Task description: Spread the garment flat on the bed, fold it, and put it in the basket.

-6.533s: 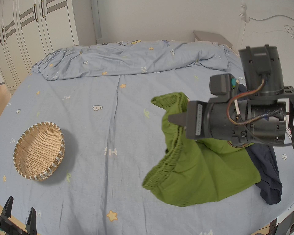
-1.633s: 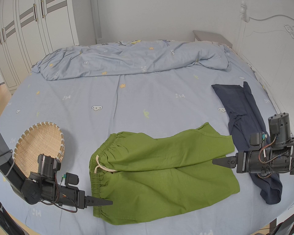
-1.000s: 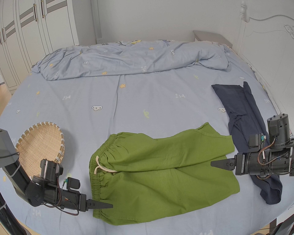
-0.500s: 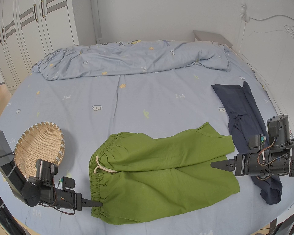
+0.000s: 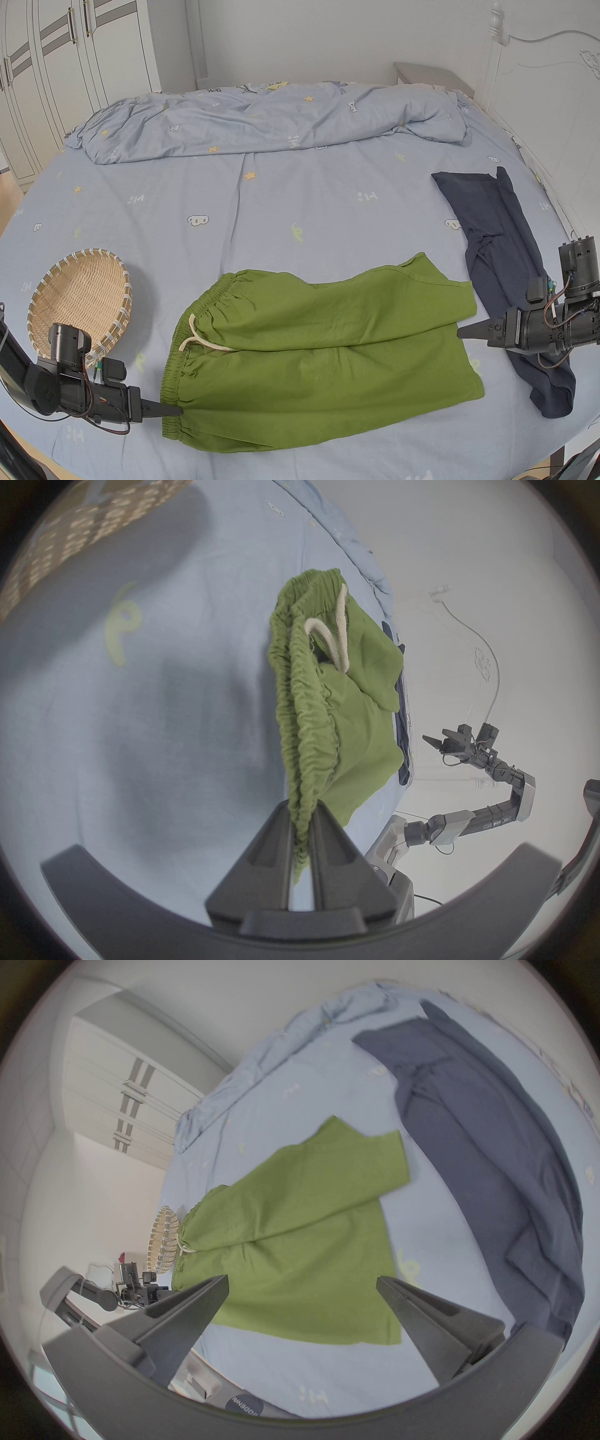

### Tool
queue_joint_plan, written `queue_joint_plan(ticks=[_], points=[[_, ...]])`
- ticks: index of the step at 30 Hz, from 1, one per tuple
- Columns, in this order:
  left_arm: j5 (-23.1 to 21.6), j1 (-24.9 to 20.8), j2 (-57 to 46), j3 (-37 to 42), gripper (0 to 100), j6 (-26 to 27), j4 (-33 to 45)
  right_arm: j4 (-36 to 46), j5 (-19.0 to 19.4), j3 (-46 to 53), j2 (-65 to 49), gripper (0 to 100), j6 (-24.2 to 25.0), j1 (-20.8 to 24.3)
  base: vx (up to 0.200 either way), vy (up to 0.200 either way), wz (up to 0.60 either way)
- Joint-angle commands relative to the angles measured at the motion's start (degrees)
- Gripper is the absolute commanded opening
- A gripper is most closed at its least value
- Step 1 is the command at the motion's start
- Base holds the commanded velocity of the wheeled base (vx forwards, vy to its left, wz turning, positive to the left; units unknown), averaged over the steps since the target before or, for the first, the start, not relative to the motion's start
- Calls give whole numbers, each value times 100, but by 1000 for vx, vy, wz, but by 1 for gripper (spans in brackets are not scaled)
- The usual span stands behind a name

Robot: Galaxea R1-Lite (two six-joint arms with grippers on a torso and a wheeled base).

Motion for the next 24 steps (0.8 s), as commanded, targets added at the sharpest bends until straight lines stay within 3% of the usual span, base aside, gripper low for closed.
queue_joint_plan(ticks=[1, 11, 17, 24], points=[[4, 211, -308, 9, 0, 44, 162, 376, 599, 212, 432, 100, -122, -790, 0, 0, 0], [4, -272, -238, -52, 0, 53, 145, 350, 1223, 502, 1953, 100, -993, -1300, 0, 0, 0], [21, -246, -220, -61, 0, 62, 145, 332, 1276, 440, 2392, 100, -1168, -1326, 0, 0, 0], [57, -96, -150, -61, 0, 97, 136, 332, 1680, 370, 2506, 100, -1371, -1344, 0, 0, 0]])
